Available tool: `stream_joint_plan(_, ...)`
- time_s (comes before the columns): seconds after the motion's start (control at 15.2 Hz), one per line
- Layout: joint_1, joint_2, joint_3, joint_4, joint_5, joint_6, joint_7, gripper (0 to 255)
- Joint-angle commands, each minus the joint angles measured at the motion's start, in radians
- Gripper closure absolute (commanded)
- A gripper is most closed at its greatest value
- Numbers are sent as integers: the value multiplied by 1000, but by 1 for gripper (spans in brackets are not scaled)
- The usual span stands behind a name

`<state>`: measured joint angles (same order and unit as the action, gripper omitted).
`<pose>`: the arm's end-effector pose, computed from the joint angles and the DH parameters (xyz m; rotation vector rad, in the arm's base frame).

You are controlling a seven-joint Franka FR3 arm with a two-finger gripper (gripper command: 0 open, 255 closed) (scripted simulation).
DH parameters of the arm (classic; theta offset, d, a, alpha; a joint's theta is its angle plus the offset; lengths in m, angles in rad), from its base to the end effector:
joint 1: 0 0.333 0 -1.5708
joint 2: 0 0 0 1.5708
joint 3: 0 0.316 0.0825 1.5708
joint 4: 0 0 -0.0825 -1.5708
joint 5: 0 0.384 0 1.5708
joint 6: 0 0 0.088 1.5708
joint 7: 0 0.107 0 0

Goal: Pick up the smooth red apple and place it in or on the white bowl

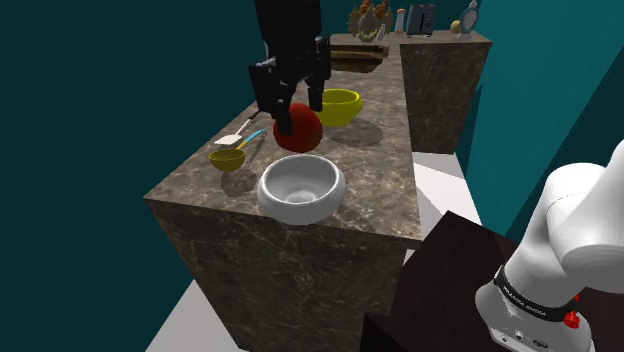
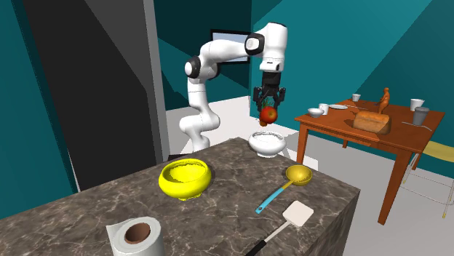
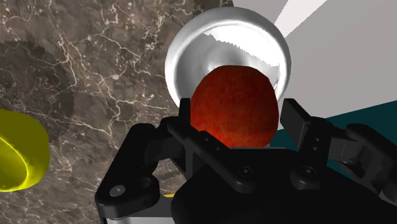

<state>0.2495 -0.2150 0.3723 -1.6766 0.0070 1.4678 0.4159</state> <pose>0.3763 0.2982 0.6688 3.0606 0.3047 0.0427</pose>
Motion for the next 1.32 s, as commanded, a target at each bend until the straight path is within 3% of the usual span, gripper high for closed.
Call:
stream_joint_plan(0.0,1,-13,-1,-42,4,31,-1,255)
stream_joint_plan(0.46,4,-41,-3,-168,14,130,-3,255)
stream_joint_plan(0.99,4,-41,-3,-168,14,130,-3,255)
stream_joint_plan(1.06,4,-41,-3,-168,14,130,-3,0)
stream_joint_plan(1.25,4,-41,-3,-168,14,130,-3,0)
